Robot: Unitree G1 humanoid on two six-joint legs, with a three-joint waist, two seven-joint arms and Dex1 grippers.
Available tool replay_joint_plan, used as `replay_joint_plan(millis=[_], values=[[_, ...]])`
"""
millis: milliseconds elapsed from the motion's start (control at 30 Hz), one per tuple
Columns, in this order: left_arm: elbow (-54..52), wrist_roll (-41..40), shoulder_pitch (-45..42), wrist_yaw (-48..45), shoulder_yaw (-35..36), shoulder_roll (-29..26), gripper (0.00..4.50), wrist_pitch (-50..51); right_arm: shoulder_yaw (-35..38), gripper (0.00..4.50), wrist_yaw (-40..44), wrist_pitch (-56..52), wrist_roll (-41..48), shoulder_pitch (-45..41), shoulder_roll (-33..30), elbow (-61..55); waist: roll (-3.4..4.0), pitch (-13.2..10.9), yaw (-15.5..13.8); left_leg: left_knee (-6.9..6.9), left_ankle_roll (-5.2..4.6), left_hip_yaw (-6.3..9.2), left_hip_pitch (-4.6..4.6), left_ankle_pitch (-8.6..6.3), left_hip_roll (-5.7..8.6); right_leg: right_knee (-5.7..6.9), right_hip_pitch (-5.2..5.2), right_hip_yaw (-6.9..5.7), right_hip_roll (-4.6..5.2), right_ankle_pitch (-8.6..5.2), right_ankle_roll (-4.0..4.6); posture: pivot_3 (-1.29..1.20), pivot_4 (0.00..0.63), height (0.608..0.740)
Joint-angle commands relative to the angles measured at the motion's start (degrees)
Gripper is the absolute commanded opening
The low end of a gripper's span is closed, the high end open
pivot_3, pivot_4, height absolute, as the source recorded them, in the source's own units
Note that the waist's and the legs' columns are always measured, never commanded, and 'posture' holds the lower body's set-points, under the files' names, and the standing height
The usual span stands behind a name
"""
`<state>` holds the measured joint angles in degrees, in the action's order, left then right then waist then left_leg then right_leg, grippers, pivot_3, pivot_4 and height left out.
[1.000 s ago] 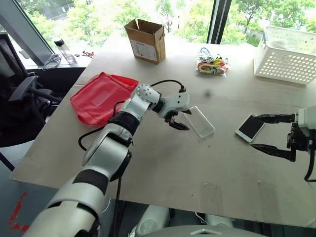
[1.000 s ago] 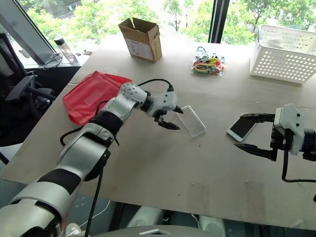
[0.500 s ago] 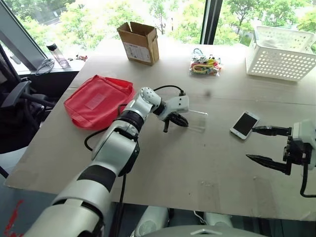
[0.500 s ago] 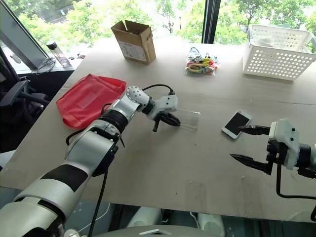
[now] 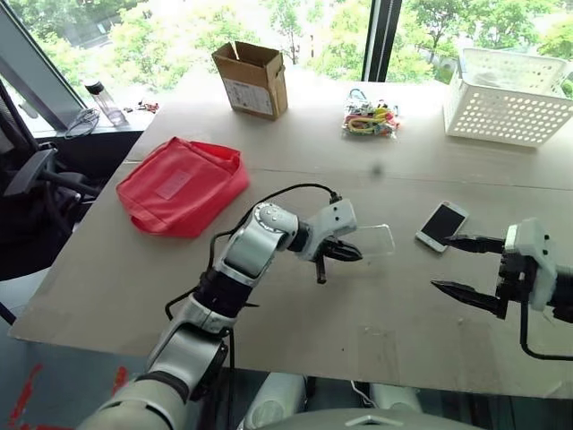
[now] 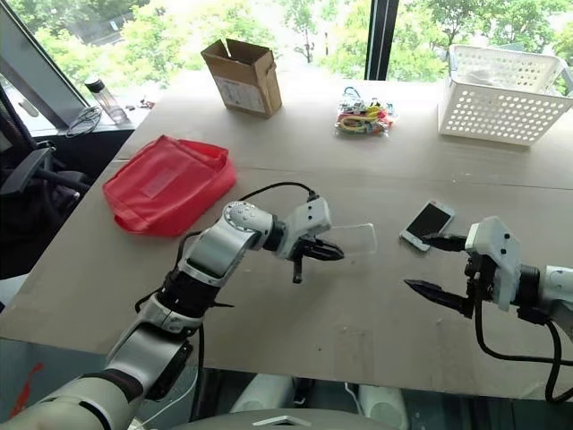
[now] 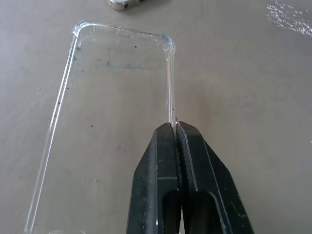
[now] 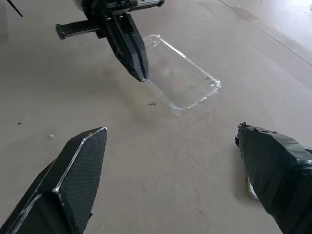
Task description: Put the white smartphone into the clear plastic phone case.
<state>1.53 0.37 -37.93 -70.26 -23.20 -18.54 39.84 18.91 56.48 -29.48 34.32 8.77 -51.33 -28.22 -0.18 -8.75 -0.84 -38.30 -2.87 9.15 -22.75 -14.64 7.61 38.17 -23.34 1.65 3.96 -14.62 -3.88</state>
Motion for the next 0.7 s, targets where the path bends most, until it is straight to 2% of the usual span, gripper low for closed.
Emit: replay_joint_plan(millis=[33, 100, 133, 233, 267, 300, 367, 433, 567, 700], values=[[-2.5, -2.6, -1.0, -1.2, -1.5, -0.5, 0.04, -0.1, -0.1, 4.5, -6.9, -3.3, -0.3, -2.5, 2.1, -1.6, -0.01, 0.0, 0.0, 0.0, 0.0, 0.0, -0.03, 0.0, 0.0, -0.04, 0.0, 0.0, 0.0, 0.0, 0.0, 0.0, 0.15, 0.74], [-2.5, -2.4, -0.3, -0.9, -2.0, -1.6, 0.04, -2.2, -1.2, 4.5, -10.7, -4.5, -0.2, -3.0, 4.6, -3.4, -0.02, 0.0, 0.0, 0.0, -0.01, 0.0, -0.06, 0.0, 0.0, -0.11, 0.0, 0.0, 0.01, 0.0, 0.0, 0.0, 0.15, 0.74], [-2.3, -2.3, -0.1, -0.7, -2.2, -2.2, 0.59, -3.0, -1.4, 4.5, -12.4, -5.1, -0.1, -3.1, 5.9, -4.2, -0.02, 0.0, 0.0, 0.02, 0.0, 0.0, -0.08, 0.0, 0.0, -0.12, -0.02, 0.0, 0.01, 0.0, 0.0, 0.0, 0.15, 0.74], [-2.0, -3.6, 1.4, -0.6, -1.2, -3.6, 1.7, -6.2, -2.9, 4.5, -18.8, -10.9, -0.2, -4.3, 8.0, -6.3, -0.01, 0.0, 0.0, 0.09, 0.0, 0.0, -0.11, 0.0, 0.0, -0.13, -0.1, 0.02, 0.01, 0.0, 0.0, 0.0, 0.15, 0.74], [-2.5, -4.4, 2.0, -0.4, -0.4, -3.6, 2.23, -7.1, -2.7, 4.5, -21.3, -13.1, 0.8, -5.2, 9.4, -6.2, -0.01, 0.0, 0.0, 0.09, 0.0, -0.02, -0.11, 0.0, 0.0, -0.13, -0.1, 0.05, 0.01, 0.0, 0.0, 0.0, 0.15, 0.74], [-3.9, -6.0, 3.2, -0.1, 1.5, -4.0, 3.0, -7.7, -3.5, 4.5, -26.3, -15.2, -0.7, -6.9, 11.7, -6.1, -0.01, 0.0, 0.0, 0.07, 0.0, -0.05, -0.11, 0.0, 0.0, -0.13, -0.1, 0.09, 0.01, 0.0, 0.0, 0.0, 0.15, 0.74], [-7.1, -8.5, 5.1, 1.0, 5.0, -4.6, 3.56, -7.9, -6.1, 4.5, -36.0, -17.8, -5.8, -10.0, 16.4, -6.2, -0.06, 0.0, 0.2, 0.06, 0.0, -0.07, -0.11, 0.0, 0.01, -0.11, -0.09, 0.09, 0.01, 0.0, 0.0, 0.0, 0.15, 0.74], [-10.8, -10.7, 6.4, 3.1, 7.8, -4.5, 4.46, -7.7, -8.5, 4.5, -42.4, -22.0, -8.4, -12.4, 20.2, -6.4, -0.03, 0.0, 0.1, 0.09, 0.01, -0.09, -0.09, 0.01, -0.04, -0.01, -0.18, 0.14, -0.03, 0.0, 0.02, 0.0, 0.15, 0.74], [-18.7, -16.9, 9.8, 7.0, 14.7, -4.7, 4.49, -4.7, -13.1, 4.5, -54.3, -27.2, -13.8, -18.0, 29.8, -6.5, 0.01, 0.0, 0.2, 0.13, 0.03, -0.13, -0.1, 0.01, -0.04, 0.04, -0.27, 0.18, -0.04, 0.0, 0.03, 0.0, 0.15, 0.74], [-24.1, -20.9, 13.0, 13.2, 19.1, -3.1, 4.49, -3.4, -13.7, 4.5, -63.6, -30.8, -19.1, -22.4, 38.0, -5.3, 0.03, 0.0, 0.1, 0.16, 0.02, -0.32, -0.09, 0.01, -0.04, 0.05, -0.32, 0.37, -0.06, 0.0, 0.02, 0.0, 0.15, 0.74]])
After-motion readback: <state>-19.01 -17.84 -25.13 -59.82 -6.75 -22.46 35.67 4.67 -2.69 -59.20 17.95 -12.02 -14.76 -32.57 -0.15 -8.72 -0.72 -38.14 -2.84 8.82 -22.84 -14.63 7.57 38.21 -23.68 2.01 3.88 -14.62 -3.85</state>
